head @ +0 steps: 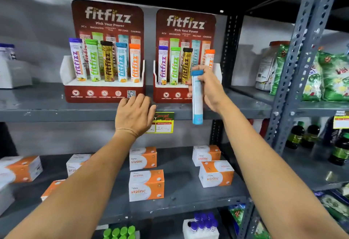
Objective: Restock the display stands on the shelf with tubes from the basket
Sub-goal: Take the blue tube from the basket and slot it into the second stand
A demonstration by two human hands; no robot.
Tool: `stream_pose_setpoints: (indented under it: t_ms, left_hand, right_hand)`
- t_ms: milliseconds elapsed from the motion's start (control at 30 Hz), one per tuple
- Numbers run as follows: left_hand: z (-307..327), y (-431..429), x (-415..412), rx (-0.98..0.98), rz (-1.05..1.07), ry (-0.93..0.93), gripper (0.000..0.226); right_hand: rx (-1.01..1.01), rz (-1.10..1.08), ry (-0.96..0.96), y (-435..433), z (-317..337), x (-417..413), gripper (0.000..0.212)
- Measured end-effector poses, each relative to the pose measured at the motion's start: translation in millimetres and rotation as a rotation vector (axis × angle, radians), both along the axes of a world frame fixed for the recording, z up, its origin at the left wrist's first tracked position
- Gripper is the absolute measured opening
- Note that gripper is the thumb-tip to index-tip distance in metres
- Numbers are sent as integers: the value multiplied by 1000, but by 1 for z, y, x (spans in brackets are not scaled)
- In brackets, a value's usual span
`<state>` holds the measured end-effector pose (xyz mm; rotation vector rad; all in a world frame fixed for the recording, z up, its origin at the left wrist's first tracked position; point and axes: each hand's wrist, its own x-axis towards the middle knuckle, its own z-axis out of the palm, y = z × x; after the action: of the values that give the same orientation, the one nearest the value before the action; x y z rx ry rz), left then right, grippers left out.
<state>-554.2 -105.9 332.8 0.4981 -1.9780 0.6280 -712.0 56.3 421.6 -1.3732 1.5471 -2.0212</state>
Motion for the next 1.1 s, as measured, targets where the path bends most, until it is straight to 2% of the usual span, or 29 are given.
stream_pose_setpoints:
  t_ms: [200, 367, 467, 800, 1100]
  left_hand:
    - [0, 0, -1, -16, 19, 9, 38]
    - [-2, -1, -2, -21, 12, 18, 40]
    - [-2, -1, -2, -23, 11, 26, 40]
    - [-1, 1, -2, -1, 29, 21, 43]
    - [-2, -2, -4, -23, 40, 35, 47]
  right_hand:
    - [-120, -3, -43, 3, 62, -24, 34]
    - [-7, -87, 154, 8, 100, -43, 26]
    - [68, -220, 307, 7, 113, -50, 23]
    - [235, -525, 470, -11, 130, -55, 42]
    - [275, -501, 459, -24, 126, -64, 45]
